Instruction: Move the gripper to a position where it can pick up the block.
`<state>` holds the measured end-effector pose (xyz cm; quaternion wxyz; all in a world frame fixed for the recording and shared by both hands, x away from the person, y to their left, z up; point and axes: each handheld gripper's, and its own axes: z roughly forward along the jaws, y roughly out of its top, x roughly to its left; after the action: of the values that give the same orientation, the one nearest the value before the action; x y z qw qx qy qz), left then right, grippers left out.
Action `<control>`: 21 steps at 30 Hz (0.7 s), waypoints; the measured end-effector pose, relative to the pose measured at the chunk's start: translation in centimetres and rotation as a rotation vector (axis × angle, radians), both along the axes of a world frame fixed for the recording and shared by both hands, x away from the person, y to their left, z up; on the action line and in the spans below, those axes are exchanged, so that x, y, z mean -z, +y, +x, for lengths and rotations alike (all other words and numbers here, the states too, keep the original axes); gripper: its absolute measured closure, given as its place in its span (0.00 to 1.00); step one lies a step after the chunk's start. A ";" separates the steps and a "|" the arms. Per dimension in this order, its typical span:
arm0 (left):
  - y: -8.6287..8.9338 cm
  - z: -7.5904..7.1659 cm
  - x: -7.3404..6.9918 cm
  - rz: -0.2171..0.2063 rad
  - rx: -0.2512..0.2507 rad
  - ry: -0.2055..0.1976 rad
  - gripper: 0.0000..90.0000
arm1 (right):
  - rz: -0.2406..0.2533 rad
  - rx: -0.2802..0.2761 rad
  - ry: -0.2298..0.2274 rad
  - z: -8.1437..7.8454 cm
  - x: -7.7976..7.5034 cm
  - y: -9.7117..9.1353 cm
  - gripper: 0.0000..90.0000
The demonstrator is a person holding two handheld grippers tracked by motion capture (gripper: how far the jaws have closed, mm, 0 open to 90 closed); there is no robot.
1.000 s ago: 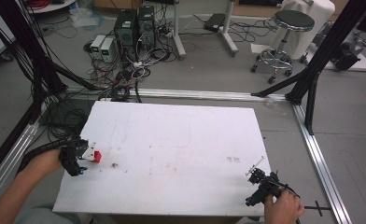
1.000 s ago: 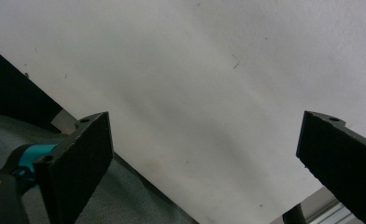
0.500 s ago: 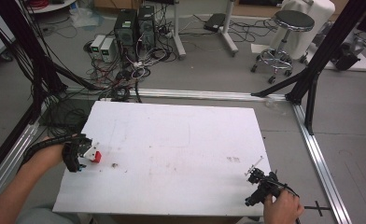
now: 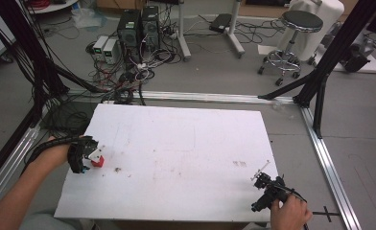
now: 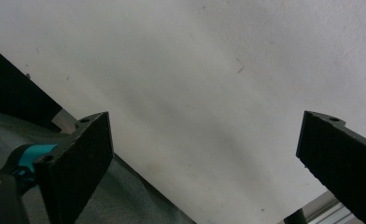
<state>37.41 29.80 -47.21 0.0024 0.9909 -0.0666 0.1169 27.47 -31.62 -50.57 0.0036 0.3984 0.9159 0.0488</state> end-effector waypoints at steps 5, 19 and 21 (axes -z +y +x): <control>0.0 0.6 0.4 -0.010 -0.001 0.011 0.25 | -0.001 -0.002 0.005 0.0 0.0 0.1 0.04; -0.3 2.0 1.6 0.013 0.003 0.064 0.25 | -0.006 -0.012 0.010 0.2 0.2 0.2 0.03; -0.4 2.1 1.9 0.010 0.000 0.072 0.25 | -0.008 -0.013 0.013 0.2 0.2 0.2 0.03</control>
<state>39.52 29.42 -49.06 -0.0001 0.9945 -0.0670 0.0808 27.65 -31.40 -50.78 -0.0010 0.3925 0.9187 0.0428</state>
